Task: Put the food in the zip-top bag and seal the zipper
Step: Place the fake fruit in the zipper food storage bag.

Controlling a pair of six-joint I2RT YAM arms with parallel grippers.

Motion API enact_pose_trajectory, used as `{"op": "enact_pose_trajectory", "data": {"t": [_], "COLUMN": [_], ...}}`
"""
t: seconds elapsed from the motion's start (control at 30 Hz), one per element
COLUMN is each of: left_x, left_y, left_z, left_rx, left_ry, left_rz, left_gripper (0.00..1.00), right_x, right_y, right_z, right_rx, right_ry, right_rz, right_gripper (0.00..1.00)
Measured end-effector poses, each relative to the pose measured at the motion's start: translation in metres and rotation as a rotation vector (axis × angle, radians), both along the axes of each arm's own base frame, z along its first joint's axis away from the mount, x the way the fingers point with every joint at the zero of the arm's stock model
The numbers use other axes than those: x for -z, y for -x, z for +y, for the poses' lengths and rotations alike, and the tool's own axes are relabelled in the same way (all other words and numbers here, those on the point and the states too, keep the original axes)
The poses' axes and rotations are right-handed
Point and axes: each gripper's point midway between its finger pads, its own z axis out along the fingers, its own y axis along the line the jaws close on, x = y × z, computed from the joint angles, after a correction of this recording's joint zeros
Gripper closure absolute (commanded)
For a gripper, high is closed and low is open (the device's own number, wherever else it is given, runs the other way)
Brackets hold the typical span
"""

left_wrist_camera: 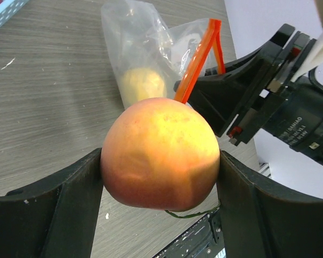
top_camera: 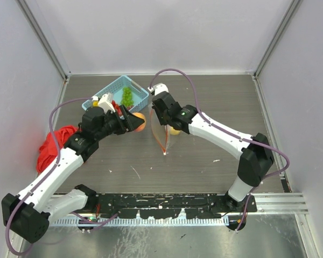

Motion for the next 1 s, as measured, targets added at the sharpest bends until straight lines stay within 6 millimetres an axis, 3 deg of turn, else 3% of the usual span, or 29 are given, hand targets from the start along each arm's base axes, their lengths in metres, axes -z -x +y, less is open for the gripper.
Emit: {"op": "enact_pose_trajectory", "data": {"t": [0.2, 0.57, 0.73, 0.9, 1.0], "left_x": [0.01, 0.016, 0.022, 0.024, 0.024], "left_y": [-0.003, -0.004, -0.004, -0.001, 0.002], "left_z": [-0.003, -0.007, -0.011, -0.013, -0.013], "left_rx": [-0.001, 0.005, 0.013, 0.022, 0.026], "left_ry": [0.001, 0.001, -0.008, -0.009, -0.009], "left_rz": [0.03, 0.043, 0.06, 0.062, 0.059], "left_gripper": [0.53, 0.53, 0.53, 0.53, 0.53], "right_x": [0.002, 0.017, 0.019, 0.02, 0.017], "right_y": [0.008, 0.041, 0.048, 0.047, 0.045], "right_z": [0.007, -0.001, -0.004, -0.006, -0.006], "right_rx": [-0.006, -0.014, -0.008, -0.002, 0.0], "right_ry": [-0.009, 0.011, 0.008, 0.018, 0.018], "right_rz": [0.007, 0.027, 0.028, 0.022, 0.012], "right_gripper": [0.62, 0.62, 0.73, 0.91, 0.93]}}
